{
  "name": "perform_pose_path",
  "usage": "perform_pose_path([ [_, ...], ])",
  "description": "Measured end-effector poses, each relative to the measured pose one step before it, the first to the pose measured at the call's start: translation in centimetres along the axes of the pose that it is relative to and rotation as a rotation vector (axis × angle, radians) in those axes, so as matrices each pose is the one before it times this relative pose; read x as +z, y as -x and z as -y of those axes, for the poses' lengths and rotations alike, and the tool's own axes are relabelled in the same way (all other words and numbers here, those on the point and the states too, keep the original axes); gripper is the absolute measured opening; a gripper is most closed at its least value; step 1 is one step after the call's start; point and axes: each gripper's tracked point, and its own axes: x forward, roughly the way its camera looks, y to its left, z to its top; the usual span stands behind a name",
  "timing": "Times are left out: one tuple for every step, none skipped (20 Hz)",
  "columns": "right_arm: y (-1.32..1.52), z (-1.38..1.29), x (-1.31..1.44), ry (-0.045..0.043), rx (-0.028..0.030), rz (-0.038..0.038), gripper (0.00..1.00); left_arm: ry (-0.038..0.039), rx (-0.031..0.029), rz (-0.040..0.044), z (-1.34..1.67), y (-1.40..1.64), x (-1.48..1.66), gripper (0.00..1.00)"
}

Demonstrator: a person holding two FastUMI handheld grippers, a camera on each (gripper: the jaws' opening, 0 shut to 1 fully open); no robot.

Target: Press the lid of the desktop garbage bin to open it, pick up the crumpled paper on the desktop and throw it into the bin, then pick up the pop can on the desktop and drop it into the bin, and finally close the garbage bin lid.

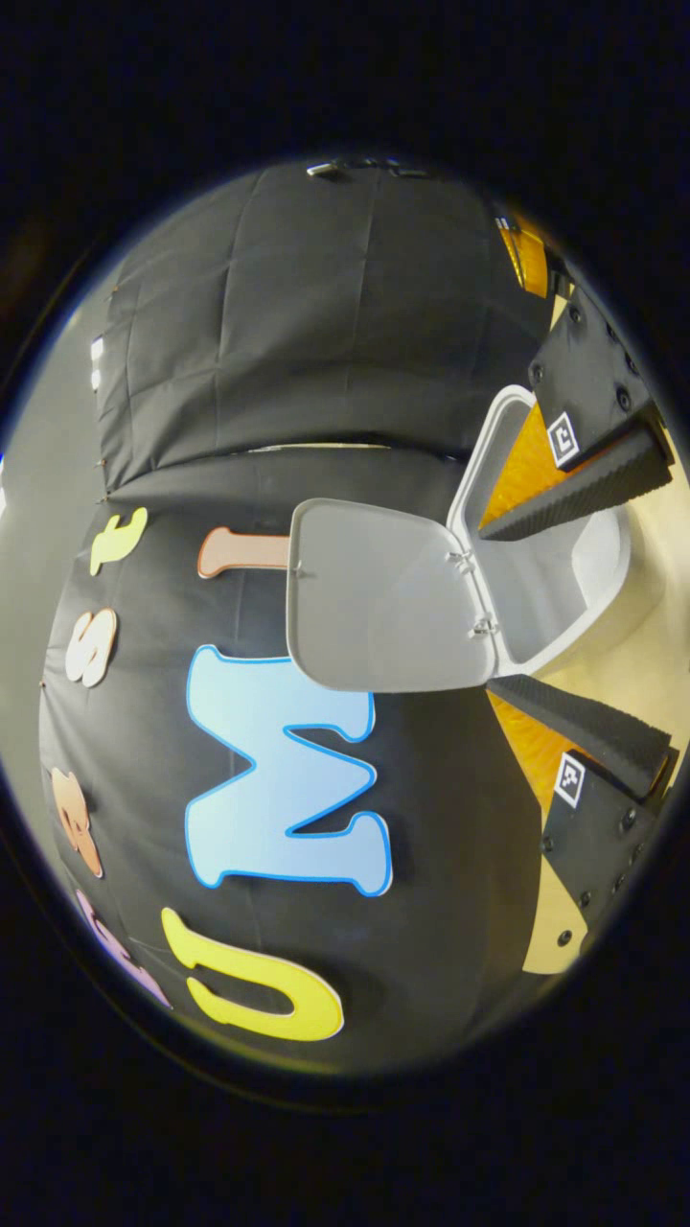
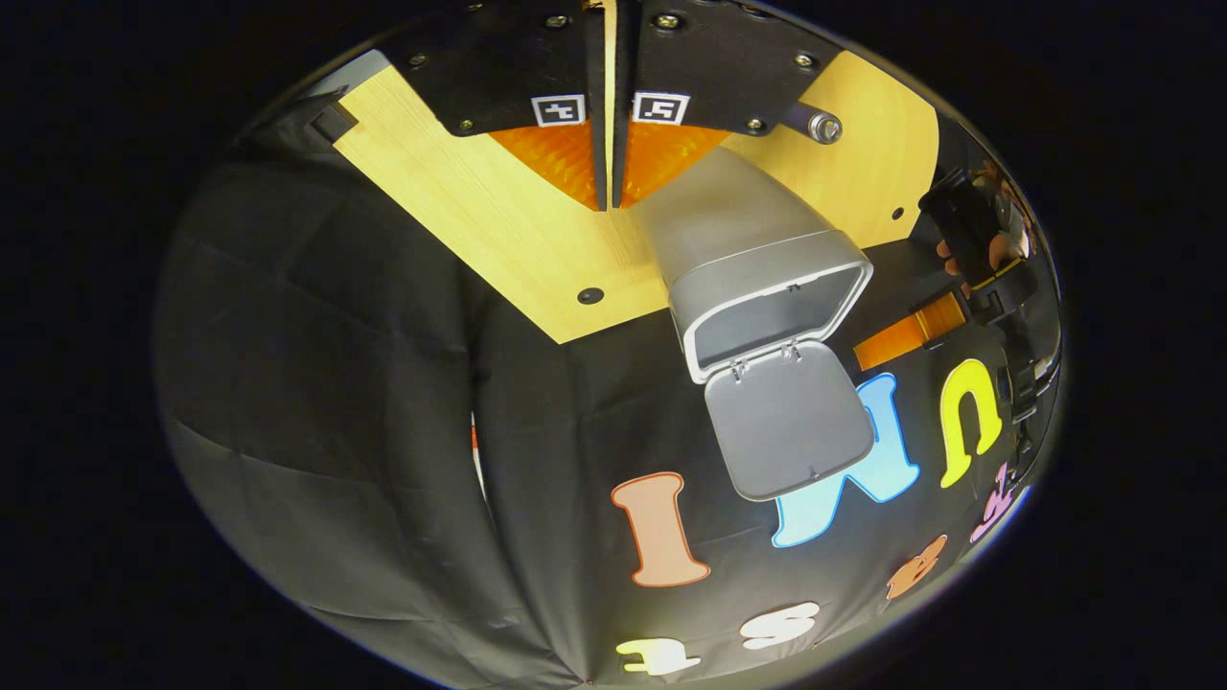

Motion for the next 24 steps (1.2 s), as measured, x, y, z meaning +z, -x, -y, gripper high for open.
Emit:
perform_pose_path([
  [-0.195, -0.341, -0.167, 0.00293, 0.00842, -0.00321, 0.04, -0.00069, 0.00889, 0.0004, -0.508, 0.283, -0.007, 0.94],
  [-0.167, -0.41, -0.091, 0.00403, 0.00938, -0.00424, 0.04, 0.00076, 0.0097, 0.00124, -0.407, 0.269, 0.026, 0.9],
  [-0.232, -0.449, -0.126, 0.00503, 0.01116, -0.00449, 0.04, 0.00058, 0.0127, 0.00021, -0.591, 0.319, 0.0, 0.92],
  [-0.252, -0.542, -0.136, 0.00634, 0.01319, -0.00527, 0.04, 0.00168, 0.01451, -0.00142, -0.589, 0.4, -0.046, 0.92],
  [-0.146, -0.541, -0.112, 0.00611, 0.01241, -0.00517, 0.04, 0.00368, 0.01599, -0.00117, -0.671, 0.409, -0.086, 0.92],
  [-0.187, -0.619, -0.131, 0.00594, 0.0148, -0.00737, 0.04, 0.00569, 0.01553, 0.00009, -0.735, 0.464, -0.09, 0.92],
  [-0.229, -0.63, -0.255, 0.00725, 0.01431, -0.00599, 0.04, 0.00678, 0.01635, -0.00043, -0.788, 0.519, -0.065, 0.92],
  [-0.236, -0.704, -0.168, 0.00802, 0.01541, -0.00686, 0.04, 0.00501, 0.01871, -0.00099, -0.888, 0.489, -0.08, 0.92],
  [-0.256, -0.665, -0.251, 0.00726, 0.01731, -0.00787, 0.04, 0.00496, 0.02006, -0.00163, -0.891, 0.423, -0.208, 0.92],
  [-0.289, -0.762, -0.232, 0.00807, 0.01757, -0.00882, 0.04, 0.00453, 0.02005, -0.00296, -0.939, 0.469, -0.155, 0.94],
  [-0.321, -0.694, -0.235, 0.00849, 0.01788, -0.0092, 0.04, 0.00437, 0.02098, -0.0022, -1.0, 0.495, -0.139, 0.94],
  [-0.3, -0.72, -0.151, 0.00884, 0.0181, -0.00859, 0.04, 0.00423, 0.02019, -0.00173, -1.005, 0.505, -0.195, 0.92],
  [-0.269, -0.701, -0.172, 0.00877, 0.0188, -0.00799, 0.04, 0.00356, 0.02195, -0.00229, -1.019, 0.647, -0.118, 0.92],
  [-0.137, -0.723, -0.098, 0.00992, 0.0207, -0.00747, 0.04, 0.00318, 0.02359, -0.00225, -1.062, 0.557, -0.114, 0.92],
  [-0.513, -0.776, -0.1, 0.00803, 0.01948, -0.00828, 0.04, 0.00351, 0.02227, -0.00034, -1.099, 0.506, -0.112, 0.92],
  [-0.432, -0.776, -0.066, 0.00863, 0.0182, -0.01042, 0.04, 0.00339, 0.02212, -0.00178, -1.004, 0.584, -0.105, 0.92],
  [-0.431, -0.766, -0.214, 0.00914, 0.01892, -0.00836, 0.04, 0.00362, 0.02172, -0.00269, -0.973, 0.591, -0.173, 0.92],
  [-0.365, -0.802, -0.043, 0.01021, 0.01891, -0.00406, 0.04, 0.00367, 0.02225, -0.00201, -1.052, 0.612, -0.177, 0.92],
  [-0.41, -0.72, -0.141, 0.01129, 0.01779, -0.00626, 0.04, 0.00368, 0.02121, -0.00096, -0.997, 0.659, -0.115, 0.92],
  [-0.385, -0.717, -0.172, 0.0112, 0.01478, -0.00768, 0.04, 0.0034, 0.02102, -0.00114, -1.079, 0.603, -0.106, 0.92],
  [-0.329, -0.633, -0.138, 0.01193, 0.01375, -0.00712, 0.04, 0.00222, 0.02114, -0.00167, -1.013, 0.488, -0.152, 0.92],
  [-0.414, -0.699, -0.075, 0.0127, 0.01467, -0.00653, 0.04, 0.00096, 0.0183, -0.00368, -0.956, 0.887, -0.117, 0.92],
  [-0.446, -0.59, -0.13, 0.0109, 0.01271, -0.00412, 0.04, -0.00068, 0.02025, -0.005, -0.957, 0.02, -0.316, 0.92],
  [-0.318, -0.568, -0.004, 0.01165, 0.00872, -0.00335, 0.04, -0.00025, 0.01895, -0.00332, -0.907, 0.446, -0.169, 0.94],
])
